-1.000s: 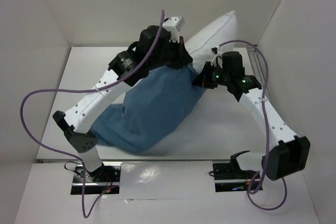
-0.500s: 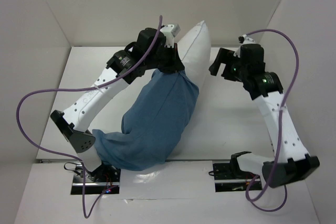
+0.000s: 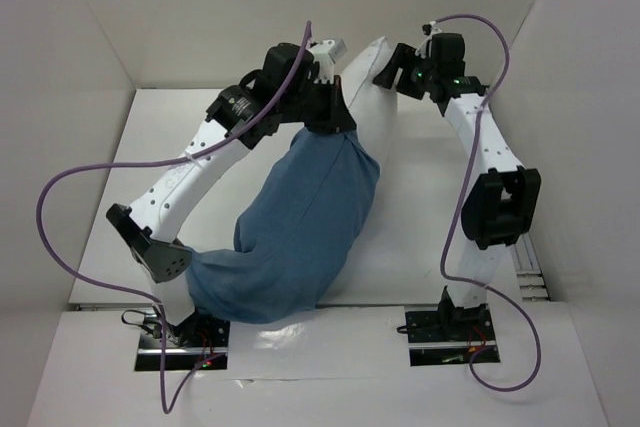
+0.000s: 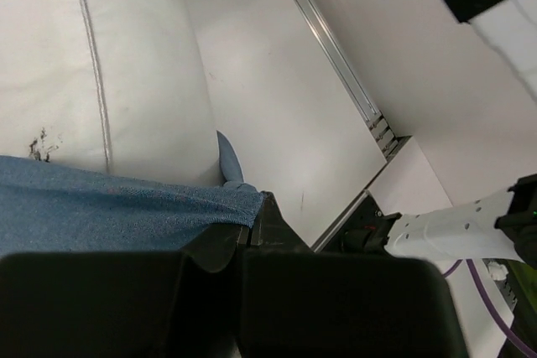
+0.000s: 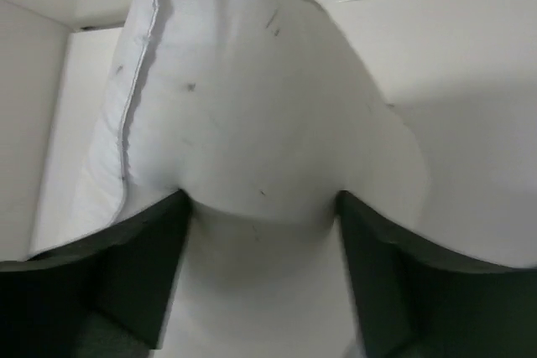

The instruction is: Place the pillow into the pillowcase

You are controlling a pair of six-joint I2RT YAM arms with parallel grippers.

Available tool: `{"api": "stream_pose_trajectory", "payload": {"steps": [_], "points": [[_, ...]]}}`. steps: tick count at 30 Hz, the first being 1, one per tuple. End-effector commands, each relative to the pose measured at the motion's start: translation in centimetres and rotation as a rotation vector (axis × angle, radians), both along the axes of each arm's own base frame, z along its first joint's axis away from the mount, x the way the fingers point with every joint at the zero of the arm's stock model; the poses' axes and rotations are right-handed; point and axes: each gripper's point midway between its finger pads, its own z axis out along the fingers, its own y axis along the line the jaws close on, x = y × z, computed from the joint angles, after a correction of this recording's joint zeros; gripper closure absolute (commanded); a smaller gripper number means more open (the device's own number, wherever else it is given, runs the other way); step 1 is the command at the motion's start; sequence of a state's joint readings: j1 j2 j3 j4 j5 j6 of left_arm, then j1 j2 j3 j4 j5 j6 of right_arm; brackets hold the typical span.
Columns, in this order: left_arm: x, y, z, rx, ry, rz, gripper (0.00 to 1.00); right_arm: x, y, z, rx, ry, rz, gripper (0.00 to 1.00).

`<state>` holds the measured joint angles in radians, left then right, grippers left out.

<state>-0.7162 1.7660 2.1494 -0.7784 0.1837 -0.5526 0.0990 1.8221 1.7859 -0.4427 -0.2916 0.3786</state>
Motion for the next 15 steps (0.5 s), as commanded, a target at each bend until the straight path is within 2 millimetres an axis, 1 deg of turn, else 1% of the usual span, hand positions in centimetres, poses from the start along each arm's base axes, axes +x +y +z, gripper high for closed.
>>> {"api": "stream_pose_trajectory", "payload": {"steps": [1,2,3,5,6,7,8,9,10,11,12,13,14,15], "points": [[0.2,-0.2,4.2,-0.094,-0.083,-0.031,1.00,2.2,3.6,1.1,0.120,-0.088,0.172,0.30],[0.4,0.2,4.8,-0.106,-0.091,-0.032,1.00,2.2,3.9,1.4,0.128,-0.098,0.190,0.55],[1.3,0.7,4.4,-0.103,-0.082,-0.018,1.00,2.2,3.9,1.4,0.128,-0.098,0.190,0.98],[2.0,1.7,4.6,-0.105,-0.079,-0.001,1.00,1.3,2.8,1.9,0.111,-0.119,0.129,1.00],[3.3,2.7,4.2,-0.101,-0.071,0.026,1.00,0.5,2.6,2.4,0.107,-0.134,0.118,1.00],[3.6,3.3,5.2,-0.117,-0.088,0.034,1.00,-1.7,2.0,3.1,0.097,-0.143,0.094,1.00],[4.5,3.7,4.9,-0.119,-0.082,0.041,1.00,-2.5,1.2,3.5,0.082,-0.154,0.056,1.00],[5.8,3.8,4.0,-0.113,-0.064,0.048,1.00,-3.9,0.9,3.2,0.069,-0.132,0.050,1.00],[6.7,4.5,5.0,-0.144,-0.071,0.046,1.00,-5.3,0.8,3.1,0.068,-0.117,0.050,1.00],[7.2,4.5,5.1,-0.163,-0.061,0.041,1.00,-8.0,0.2,2.8,0.052,-0.103,0.037,1.00],[8.5,4.0,4.0,-0.162,-0.040,0.028,1.00,-9.4,0.3,2.7,0.047,-0.099,0.035,1.00],[8.5,3.4,4.2,-0.181,-0.032,0.005,1.00,-10.9,0.6,2.9,0.059,-0.101,0.041,1.00],[8.5,3.2,5.6,-0.204,-0.065,-0.012,1.00,-13.8,0.9,3.2,0.079,-0.107,0.047,1.00],[8.7,2.7,6.2,-0.239,-0.064,-0.023,1.00,-15.4,1.4,3.0,0.080,-0.092,0.038,1.00]]}}
